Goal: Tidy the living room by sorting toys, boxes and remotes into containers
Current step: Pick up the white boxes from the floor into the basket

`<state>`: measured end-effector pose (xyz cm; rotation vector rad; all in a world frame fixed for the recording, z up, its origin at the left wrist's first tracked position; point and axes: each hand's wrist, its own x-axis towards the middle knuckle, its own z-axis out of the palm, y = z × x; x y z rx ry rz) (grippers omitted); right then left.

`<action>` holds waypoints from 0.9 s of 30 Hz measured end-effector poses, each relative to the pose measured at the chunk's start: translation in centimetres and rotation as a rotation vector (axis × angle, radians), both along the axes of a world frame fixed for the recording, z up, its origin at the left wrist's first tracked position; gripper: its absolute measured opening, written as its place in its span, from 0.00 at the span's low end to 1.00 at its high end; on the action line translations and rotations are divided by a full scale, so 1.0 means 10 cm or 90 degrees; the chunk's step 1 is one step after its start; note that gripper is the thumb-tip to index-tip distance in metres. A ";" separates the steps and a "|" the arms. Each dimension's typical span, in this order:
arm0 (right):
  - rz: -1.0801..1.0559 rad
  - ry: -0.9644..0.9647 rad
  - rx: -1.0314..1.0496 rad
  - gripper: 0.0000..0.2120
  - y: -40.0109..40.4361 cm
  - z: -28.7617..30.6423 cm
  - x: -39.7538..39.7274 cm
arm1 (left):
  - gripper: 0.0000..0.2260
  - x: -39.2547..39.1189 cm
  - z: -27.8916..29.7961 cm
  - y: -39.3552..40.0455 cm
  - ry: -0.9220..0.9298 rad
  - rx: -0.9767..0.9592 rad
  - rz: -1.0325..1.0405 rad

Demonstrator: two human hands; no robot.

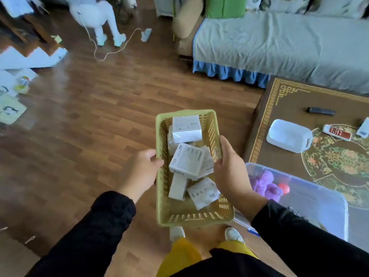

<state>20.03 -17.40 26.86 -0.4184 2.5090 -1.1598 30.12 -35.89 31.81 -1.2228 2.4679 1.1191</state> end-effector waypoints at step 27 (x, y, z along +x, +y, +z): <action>-0.499 -0.041 0.010 0.30 0.21 0.00 -1.48 | 0.15 -3.24 -0.31 -0.05 -0.019 0.018 -0.490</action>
